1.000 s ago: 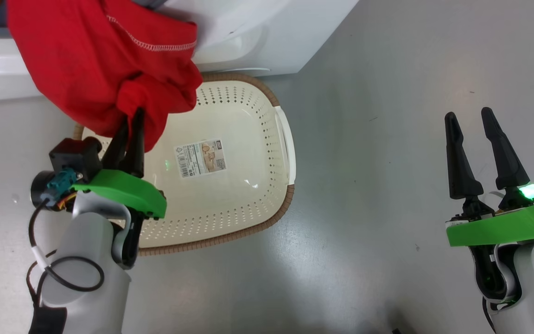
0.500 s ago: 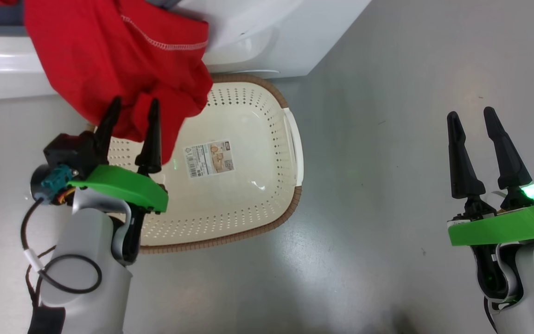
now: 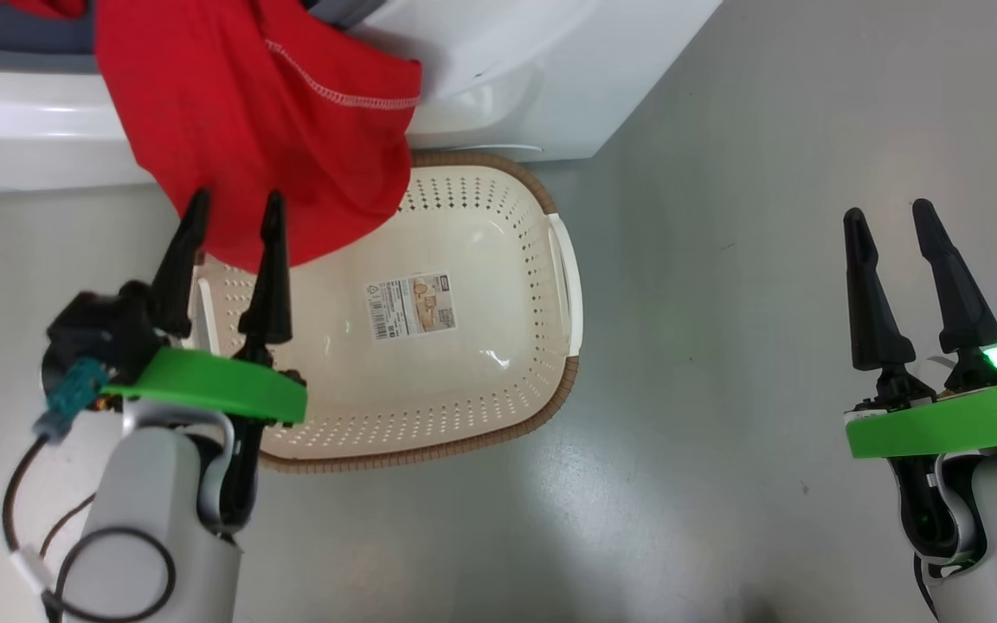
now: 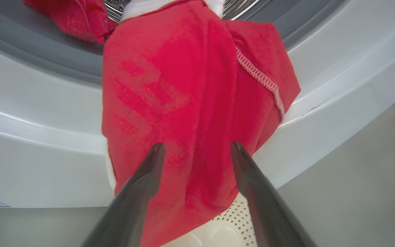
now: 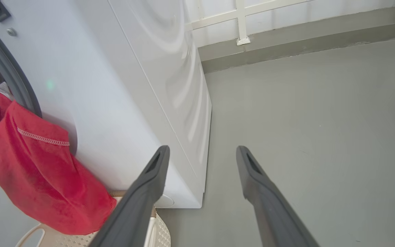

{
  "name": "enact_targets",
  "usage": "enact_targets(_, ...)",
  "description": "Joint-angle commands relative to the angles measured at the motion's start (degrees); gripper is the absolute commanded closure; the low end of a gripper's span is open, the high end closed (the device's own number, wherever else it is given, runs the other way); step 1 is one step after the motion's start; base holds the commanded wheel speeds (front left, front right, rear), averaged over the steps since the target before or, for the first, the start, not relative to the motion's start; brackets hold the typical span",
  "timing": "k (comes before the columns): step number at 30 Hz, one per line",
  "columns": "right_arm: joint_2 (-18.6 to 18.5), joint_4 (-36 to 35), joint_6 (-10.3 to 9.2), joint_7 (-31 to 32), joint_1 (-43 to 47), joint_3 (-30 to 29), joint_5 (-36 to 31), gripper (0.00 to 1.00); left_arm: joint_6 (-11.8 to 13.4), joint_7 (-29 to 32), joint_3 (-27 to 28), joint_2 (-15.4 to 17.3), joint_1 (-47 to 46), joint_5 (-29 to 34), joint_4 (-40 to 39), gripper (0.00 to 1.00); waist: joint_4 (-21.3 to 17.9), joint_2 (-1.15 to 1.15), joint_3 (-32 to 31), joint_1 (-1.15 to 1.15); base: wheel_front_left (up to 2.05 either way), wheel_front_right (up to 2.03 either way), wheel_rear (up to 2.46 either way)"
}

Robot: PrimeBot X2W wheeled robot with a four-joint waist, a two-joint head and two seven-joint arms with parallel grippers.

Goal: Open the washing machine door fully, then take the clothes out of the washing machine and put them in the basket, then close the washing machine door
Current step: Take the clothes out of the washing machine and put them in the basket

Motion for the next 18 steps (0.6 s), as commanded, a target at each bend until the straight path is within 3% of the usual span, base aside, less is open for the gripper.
enact_targets(1,-0.6,-1.3,0.37,-0.4,1.3,0.7,-0.6,0.0,-0.3,-0.3,1.9,1.5,3.0,0.0,-2.6,0.0,0.3,0.0,-0.4,0.0,0.0,0.0,0.0)
enact_targets(11,-1.1,-1.1,0.37,-0.4,2.4,0.8,-0.6,0.0,-0.1,-0.3,4.3,1.5,9.7,1.5,-9.3,0.0,0.8,0.0,-2.0,0.0,0.0,0.0,0.0)
enact_targets(18,-1.4,-1.1,0.37,-0.4,3.0,0.9,-0.5,0.0,2.5,-0.3,4.8,1.5,15.1,0.6,-15.7,0.0,0.7,0.0,-2.9,0.0,0.0,0.0,0.0)
